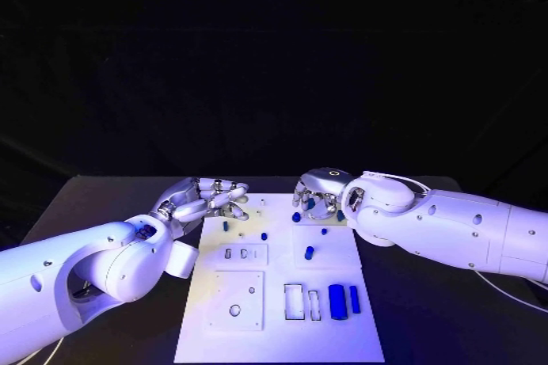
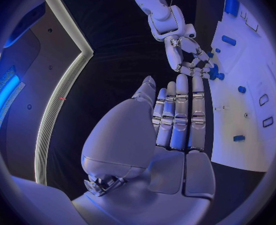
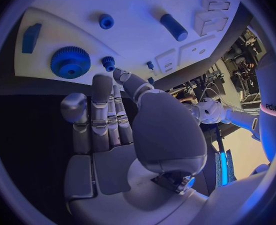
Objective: Assemble the parts on the task board
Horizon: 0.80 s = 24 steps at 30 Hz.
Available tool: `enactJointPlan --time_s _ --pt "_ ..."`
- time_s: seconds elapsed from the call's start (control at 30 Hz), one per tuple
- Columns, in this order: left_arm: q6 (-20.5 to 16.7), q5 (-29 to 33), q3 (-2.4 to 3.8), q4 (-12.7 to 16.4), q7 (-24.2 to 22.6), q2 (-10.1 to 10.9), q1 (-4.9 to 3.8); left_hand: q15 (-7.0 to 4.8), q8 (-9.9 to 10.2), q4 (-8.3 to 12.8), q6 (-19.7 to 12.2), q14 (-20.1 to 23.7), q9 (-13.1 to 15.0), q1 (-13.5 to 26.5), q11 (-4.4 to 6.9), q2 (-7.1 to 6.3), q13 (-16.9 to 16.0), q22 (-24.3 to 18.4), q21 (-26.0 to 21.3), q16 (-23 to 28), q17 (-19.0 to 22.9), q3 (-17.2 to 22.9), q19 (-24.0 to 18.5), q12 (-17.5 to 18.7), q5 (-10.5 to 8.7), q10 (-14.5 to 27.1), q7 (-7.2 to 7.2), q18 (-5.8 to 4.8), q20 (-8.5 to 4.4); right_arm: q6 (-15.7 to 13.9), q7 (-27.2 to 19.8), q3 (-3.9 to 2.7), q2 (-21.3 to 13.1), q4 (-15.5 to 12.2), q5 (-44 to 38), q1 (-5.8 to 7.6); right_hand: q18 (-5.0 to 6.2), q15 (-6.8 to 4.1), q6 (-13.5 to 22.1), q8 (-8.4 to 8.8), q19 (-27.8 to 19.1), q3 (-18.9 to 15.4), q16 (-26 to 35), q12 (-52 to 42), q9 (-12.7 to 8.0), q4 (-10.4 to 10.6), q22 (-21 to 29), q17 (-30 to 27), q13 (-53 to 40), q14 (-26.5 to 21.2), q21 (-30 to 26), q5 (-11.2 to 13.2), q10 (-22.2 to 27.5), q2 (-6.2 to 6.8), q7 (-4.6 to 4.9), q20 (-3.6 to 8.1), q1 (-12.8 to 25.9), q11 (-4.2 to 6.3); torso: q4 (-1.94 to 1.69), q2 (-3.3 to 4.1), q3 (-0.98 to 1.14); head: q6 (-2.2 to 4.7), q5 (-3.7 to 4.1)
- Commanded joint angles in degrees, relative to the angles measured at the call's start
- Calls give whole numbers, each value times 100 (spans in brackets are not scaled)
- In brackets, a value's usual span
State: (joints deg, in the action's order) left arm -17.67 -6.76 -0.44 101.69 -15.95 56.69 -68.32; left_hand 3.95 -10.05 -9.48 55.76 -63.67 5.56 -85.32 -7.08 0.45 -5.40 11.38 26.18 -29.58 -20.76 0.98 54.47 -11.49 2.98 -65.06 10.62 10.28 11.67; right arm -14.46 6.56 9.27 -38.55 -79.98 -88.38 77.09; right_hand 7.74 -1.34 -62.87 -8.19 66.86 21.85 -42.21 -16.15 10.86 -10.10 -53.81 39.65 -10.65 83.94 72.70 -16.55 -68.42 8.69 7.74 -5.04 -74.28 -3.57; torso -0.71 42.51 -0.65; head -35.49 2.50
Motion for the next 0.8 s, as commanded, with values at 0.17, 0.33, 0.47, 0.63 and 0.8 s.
enactJointPlan --time_s 0.17,0.33,0.47,0.63,0.8 --pt "183 -23 4 37 25 7 -35 -4 40 -47 -30 57 -10 2 -15 -34 13 8 37 -42 -21 14 -47 46 -10 67 39 8 5 15 191 3 53 9 -213 -10 -230 -57 109 -54 728 -299 -1343 -440 148 200 -852 1245 -369 302 386 -86 85 -30 -72 62 149 102 -16 69 -3 5 -1" --pt "200 -23 4 48 38 23 -48 -2 44 -51 -33 59 -11 1 -17 -28 15 8 38 -44 -26 20 -49 51 -10 73 42 8 5 108 338 4 74 31 -363 -15 -252 -7 326 66 827 -436 -1363 -410 155 345 -949 1196 -426 236 422 -138 508 12 -38 35 302 28 -21 90 -7 -1 3" --pt "209 -23 4 55 44 32 -54 -1 48 -54 -38 60 -12 0 -20 -24 16 9 40 -47 -30 26 -50 56 -10 80 44 9 5 187 430 8 96 51 -477 -22 -252 29 457 150 849 -530 -1411 -389 163 422 -958 1202 -451 190 410 -133 804 30 -30 -1 340 -19 -20 104 -10 0 10" --pt "221 -23 4 62 52 36 -60 -1 49 -55 -38 61 -12 0 -20 -23 17 9 40 -47 -30 26 -50 57 -10 81 45 9 5 225 493 13 132 82 -588 -41 -251 43 493 183 866 -556 -1465 -398 189 453 -967 1212 -467 163 401 -180 984 2 -29 -17 287 -35 -17 115 -13 -10 4" --pt "231 -23 4 67 54 38 -62 1 54 -60 -44 61 -13 0 -24 -18 19 10 43 -51 -36 33 -51 64 -10 90 48 10 5 294 542 16 157 141 -684 -52 -251 54 507 202 871 -555 -1488 -401 205 465 -969 1210 -467 143 392 -225 1080 -14 -19 -27 248 -51 -21 125 -13 -29 12"
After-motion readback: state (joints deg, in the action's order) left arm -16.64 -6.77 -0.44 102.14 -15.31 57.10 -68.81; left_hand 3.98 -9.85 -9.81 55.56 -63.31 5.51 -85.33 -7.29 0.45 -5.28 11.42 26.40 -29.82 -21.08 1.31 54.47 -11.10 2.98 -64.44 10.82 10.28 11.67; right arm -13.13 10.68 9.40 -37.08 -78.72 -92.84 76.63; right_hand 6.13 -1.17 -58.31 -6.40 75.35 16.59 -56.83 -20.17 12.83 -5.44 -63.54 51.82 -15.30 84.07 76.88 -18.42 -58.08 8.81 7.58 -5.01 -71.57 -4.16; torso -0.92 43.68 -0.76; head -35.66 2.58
